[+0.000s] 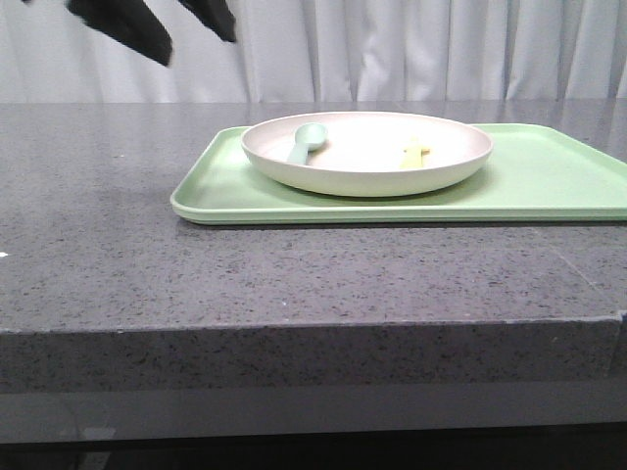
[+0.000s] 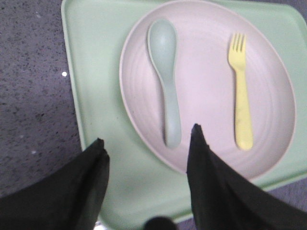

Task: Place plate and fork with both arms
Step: 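Raise the left gripper away from the plate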

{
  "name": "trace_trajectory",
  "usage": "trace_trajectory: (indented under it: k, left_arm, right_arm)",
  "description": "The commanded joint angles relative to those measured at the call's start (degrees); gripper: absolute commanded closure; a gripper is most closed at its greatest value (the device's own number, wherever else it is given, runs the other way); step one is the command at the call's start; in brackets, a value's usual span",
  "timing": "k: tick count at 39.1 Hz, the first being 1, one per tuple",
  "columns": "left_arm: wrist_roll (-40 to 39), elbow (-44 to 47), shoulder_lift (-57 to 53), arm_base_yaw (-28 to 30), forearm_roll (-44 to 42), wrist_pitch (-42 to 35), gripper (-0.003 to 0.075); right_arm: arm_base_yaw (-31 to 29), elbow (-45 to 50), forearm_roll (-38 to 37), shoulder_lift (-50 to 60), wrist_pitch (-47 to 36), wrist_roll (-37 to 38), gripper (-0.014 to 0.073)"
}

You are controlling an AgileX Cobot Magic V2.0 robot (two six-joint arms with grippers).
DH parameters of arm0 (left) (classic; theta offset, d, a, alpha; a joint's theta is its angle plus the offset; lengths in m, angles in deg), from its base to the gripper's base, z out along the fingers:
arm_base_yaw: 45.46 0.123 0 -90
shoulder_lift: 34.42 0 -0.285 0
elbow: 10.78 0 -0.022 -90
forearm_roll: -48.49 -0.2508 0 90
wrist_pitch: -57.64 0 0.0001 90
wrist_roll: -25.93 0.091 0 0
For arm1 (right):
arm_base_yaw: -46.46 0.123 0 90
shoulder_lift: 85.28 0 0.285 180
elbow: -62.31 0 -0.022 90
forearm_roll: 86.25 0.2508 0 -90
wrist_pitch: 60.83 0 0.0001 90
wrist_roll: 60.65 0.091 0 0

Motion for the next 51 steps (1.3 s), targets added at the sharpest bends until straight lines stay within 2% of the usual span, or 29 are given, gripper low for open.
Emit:
trace_trajectory:
  k: [1, 8, 16, 24, 27, 38, 51]
  left_arm:
    - [8.73, -1.81, -6.12, -0.24, 0.21, 4.08, 0.0350]
    - [16.16, 1.94, -14.02, 3.03, -0.51, 5.99, 0.0352]
    - [19.12, 11.05, -24.03, 11.07, 0.81, 2.90, 0.0353]
    - [30.57, 19.87, -34.83, 17.77, 12.00, 2.58, 0.0353]
    - [32.90, 22.58, -38.76, 18.44, 14.78, 2.32, 0.0353]
    - [32.70, 30.26, -51.06, 18.57, 14.79, 3.37, 0.0353]
    - [32.70, 31.52, -53.45, 18.57, 13.68, 1.50, 0.0353]
  right_arm:
    - [-0.13, -2.07, -0.05, -0.81, -4.93, -0.34, 0.0067]
    - [-0.13, -2.07, -0.05, -0.81, -4.93, -0.34, 0.0067]
    - [-0.13, -2.07, -0.05, -0.81, -4.93, -0.34, 0.0067]
    - [-0.13, -2.07, -0.05, -0.81, -4.93, -0.34, 0.0067]
    - [-0.13, -2.07, -0.05, -0.81, -4.93, -0.34, 0.0067]
    - [-0.13, -2.07, -0.05, -0.81, -5.01, -0.34, 0.0067]
    - [-0.13, -2.19, 0.38, -0.81, -5.61, -0.34, 0.0067]
